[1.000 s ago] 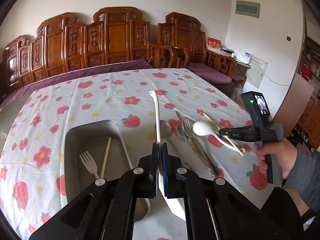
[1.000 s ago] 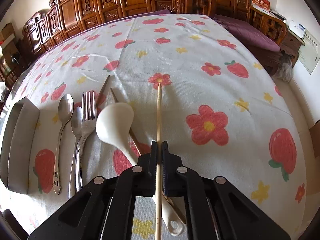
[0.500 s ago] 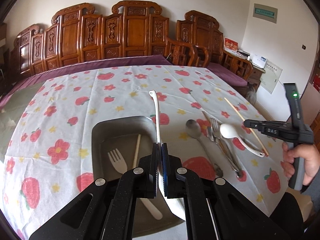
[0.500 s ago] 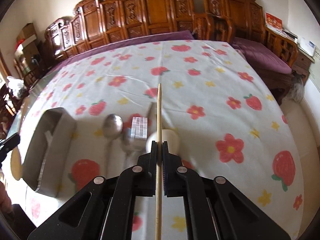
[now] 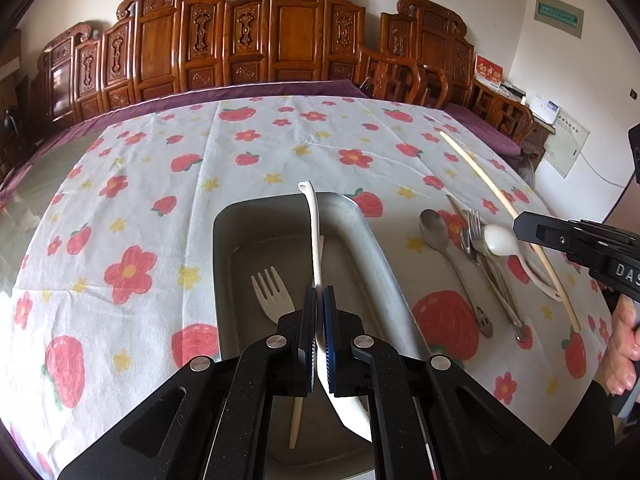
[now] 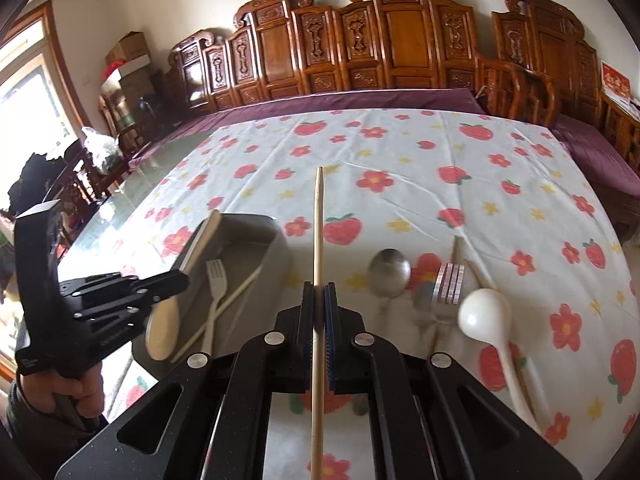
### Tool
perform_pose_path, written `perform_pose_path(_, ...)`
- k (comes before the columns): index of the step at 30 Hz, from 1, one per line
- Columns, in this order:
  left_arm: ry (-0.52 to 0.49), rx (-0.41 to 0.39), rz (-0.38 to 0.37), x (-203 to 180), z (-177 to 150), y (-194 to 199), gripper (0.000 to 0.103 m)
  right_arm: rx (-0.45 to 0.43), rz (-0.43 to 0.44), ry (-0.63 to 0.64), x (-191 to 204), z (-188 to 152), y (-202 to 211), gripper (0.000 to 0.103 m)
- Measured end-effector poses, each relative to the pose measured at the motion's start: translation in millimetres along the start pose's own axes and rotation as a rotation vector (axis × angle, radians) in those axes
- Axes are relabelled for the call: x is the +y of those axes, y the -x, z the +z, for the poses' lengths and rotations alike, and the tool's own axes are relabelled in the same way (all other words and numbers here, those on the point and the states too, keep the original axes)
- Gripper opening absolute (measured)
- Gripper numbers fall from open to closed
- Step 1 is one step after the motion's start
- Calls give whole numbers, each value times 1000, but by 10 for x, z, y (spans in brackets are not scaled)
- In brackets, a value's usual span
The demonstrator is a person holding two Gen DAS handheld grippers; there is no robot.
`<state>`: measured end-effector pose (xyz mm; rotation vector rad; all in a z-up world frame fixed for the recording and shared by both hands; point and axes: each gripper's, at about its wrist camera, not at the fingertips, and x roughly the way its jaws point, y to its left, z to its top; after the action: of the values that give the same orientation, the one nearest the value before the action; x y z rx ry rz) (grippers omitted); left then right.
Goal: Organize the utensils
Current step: 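Lower the knife into the tray and open the left tool while the right tool carries the chopstick, then lower the chopstick into the metal tray and open the right tool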
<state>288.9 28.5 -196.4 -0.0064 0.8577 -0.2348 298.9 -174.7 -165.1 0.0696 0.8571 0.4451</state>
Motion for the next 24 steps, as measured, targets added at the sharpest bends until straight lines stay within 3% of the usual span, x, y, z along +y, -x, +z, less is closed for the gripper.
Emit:
perform_pose_path(3, 8, 6, -2, 34, -6, -9, 5, 5, 15, 13, 117, 5, -49, 6)
perform_pose_path(6, 16, -2, -4, 63, 1, 25, 17, 13, 24, 30, 244, 11, -116, 6)
perform_pose_path(24, 51, -112, 74, 454, 50, 745, 18, 94, 123, 8, 815, 41, -762, 6)
